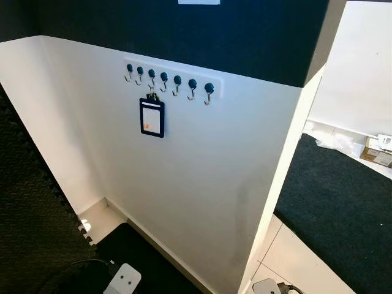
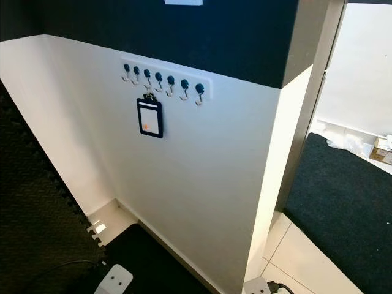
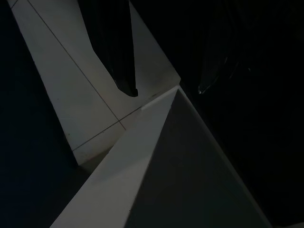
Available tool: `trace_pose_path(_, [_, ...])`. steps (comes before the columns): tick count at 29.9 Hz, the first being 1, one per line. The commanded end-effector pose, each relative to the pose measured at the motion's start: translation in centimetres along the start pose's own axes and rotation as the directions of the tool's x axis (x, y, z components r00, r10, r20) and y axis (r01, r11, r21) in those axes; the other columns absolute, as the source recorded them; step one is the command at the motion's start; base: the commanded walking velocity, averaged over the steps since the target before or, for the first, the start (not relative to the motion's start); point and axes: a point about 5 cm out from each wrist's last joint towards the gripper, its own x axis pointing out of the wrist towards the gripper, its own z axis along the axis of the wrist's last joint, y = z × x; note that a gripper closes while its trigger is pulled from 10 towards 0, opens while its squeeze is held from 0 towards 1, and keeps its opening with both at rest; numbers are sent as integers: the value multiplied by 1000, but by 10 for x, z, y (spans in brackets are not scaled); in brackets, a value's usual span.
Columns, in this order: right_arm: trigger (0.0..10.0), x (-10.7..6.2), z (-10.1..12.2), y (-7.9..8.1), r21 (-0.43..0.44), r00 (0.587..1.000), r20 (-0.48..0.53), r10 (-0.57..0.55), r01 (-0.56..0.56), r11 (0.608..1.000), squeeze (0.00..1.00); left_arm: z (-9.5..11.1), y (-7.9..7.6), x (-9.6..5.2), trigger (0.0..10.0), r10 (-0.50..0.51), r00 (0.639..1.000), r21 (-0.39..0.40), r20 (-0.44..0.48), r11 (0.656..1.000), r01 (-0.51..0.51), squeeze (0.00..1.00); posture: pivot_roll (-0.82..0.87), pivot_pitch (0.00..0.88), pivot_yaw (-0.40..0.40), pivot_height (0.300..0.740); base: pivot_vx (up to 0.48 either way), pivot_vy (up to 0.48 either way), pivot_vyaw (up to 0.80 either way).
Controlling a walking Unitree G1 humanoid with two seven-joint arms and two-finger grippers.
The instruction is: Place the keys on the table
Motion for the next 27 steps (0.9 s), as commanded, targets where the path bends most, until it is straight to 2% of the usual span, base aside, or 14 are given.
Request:
trace_pose_path(1, [10000, -2, -4, 2, 6, 1000, -23, 2, -2, 1000, 0, -6, -1, -2, 10000, -5, 1000, 5, -25, 1000, 5, 0, 97, 121, 78, 740, 0, 0, 0])
trace_pose_path(11, [10000, -3, -5, 2, 6, 1000, -25, 1, -1, 1000, 0, -6, -1, -2, 10000, -1, 1000, -10, -26, 1000, 1, 0, 96, 124, 78, 740, 0, 0, 0])
trace_pose_path(15, [10000, -3, -6, 2, 7, 1000, -25, 2, -2, 1000, 0, -8, 0, -3, 10000, 10, 999, -39, -40, 999, -11, 0, 98, 124, 77, 740, 0, 442, 0])
trace_pose_path(27, [10000, -3, -6, 3, 5, 1000, -26, 5, -4, 1000, 0, -8, 0, -3, 10000, 7, 999, -30, -36, 1000, -8, 0, 99, 125, 77, 740, 0, 480, 0])
